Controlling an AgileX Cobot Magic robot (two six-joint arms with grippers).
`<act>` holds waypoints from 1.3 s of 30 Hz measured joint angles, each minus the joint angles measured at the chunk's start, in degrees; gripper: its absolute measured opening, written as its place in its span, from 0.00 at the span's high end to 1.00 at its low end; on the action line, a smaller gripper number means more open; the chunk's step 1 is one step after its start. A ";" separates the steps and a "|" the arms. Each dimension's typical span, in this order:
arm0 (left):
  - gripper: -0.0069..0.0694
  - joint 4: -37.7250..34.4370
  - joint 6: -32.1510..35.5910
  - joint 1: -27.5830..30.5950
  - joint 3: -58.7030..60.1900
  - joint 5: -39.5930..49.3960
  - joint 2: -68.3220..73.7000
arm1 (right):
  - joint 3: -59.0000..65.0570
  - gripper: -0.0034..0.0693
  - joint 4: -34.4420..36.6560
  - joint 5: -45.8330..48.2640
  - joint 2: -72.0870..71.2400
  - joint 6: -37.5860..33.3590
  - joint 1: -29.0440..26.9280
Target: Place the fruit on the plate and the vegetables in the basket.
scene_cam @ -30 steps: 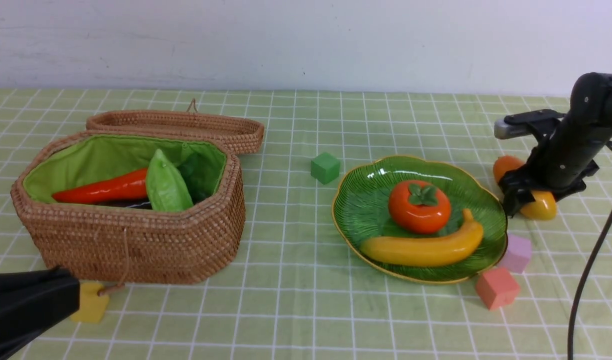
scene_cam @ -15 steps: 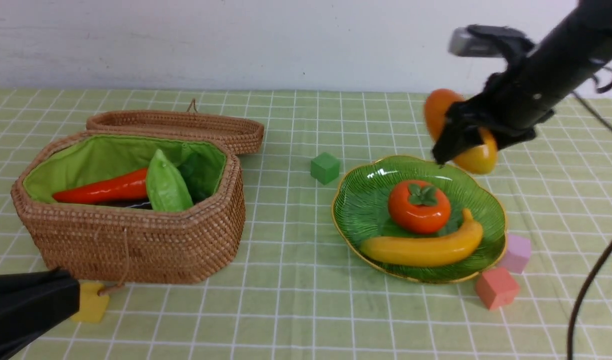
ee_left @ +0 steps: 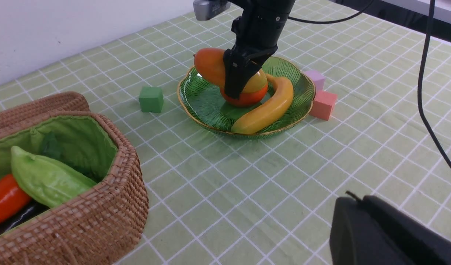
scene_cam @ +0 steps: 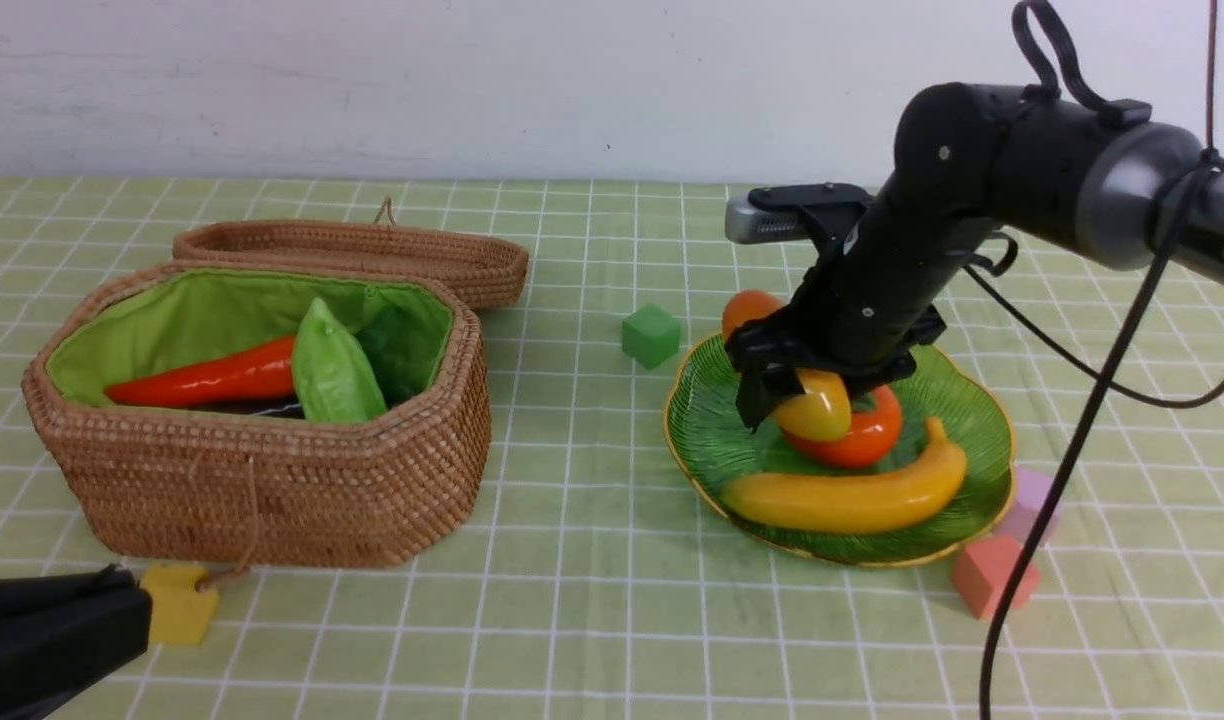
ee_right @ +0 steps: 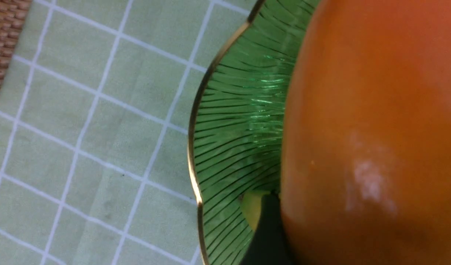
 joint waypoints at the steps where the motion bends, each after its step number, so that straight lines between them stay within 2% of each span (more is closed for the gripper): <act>1: 0.91 0.00 0.00 0.00 0.00 0.00 0.00 | 0.00 0.20 0.07 -0.05 0.00 0.14 0.05; 4: 0.91 0.00 0.00 0.00 0.00 0.00 0.00 | 0.00 0.16 0.22 -0.12 0.00 0.40 0.05; 6: 0.91 0.00 0.00 0.00 0.00 0.00 0.00 | 0.00 0.07 0.22 0.22 0.00 0.46 0.05; 8: 0.91 0.00 0.00 0.00 0.00 0.00 0.00 | -0.20 0.03 0.37 1.83 -0.17 0.50 0.11; 13: 0.91 0.00 0.00 0.00 0.00 -0.11 0.00 | -2.68 0.04 0.42 5.97 -1.47 0.50 0.11; 18: 0.91 0.67 0.00 0.00 0.00 -0.78 0.00 | -6.55 0.17 0.35 11.97 -4.47 0.50 0.32; 23: 0.91 1.32 -0.63 0.00 0.00 -3.12 -0.06 | -8.55 0.49 0.35 14.28 -10.82 0.92 0.43; 24: 0.91 1.32 -0.63 0.00 0.00 -3.23 -0.06 | -8.49 0.51 0.35 14.33 -11.43 1.13 0.43; 25: 0.91 1.32 -0.75 0.00 0.44 -4.75 -0.74 | -7.79 0.64 0.37 14.49 -14.57 2.08 0.49; 29: 0.91 0.84 -1.61 0.00 3.20 -6.50 -4.94 | -1.96 0.86 0.16 14.49 -23.75 2.68 0.49; 30: 0.91 0.85 -1.72 0.00 3.40 -6.57 -5.64 | -1.47 0.86 0.10 14.54 -23.75 2.68 0.49; 31: 0.91 0.72 -2.59 0.00 4.98 -6.76 -7.90 | 2.28 0.92 0.06 14.67 -28.58 2.88 0.49; 33: 0.91 0.41 -5.22 0.00 7.99 -7.50 -12.68 | 9.23 0.97 0.17 14.77 -35.23 3.64 0.49; 36: 0.91 0.00 -9.35 0.00 12.73 -9.11 -19.71 | 19.26 0.97 0.11 14.91 -45.90 6.07 0.94; 39: 0.91 0.00 -10.77 0.00 16.26 -11.30 -24.25 | 28.96 0.96 0.25 15.08 -55.45 9.76 1.76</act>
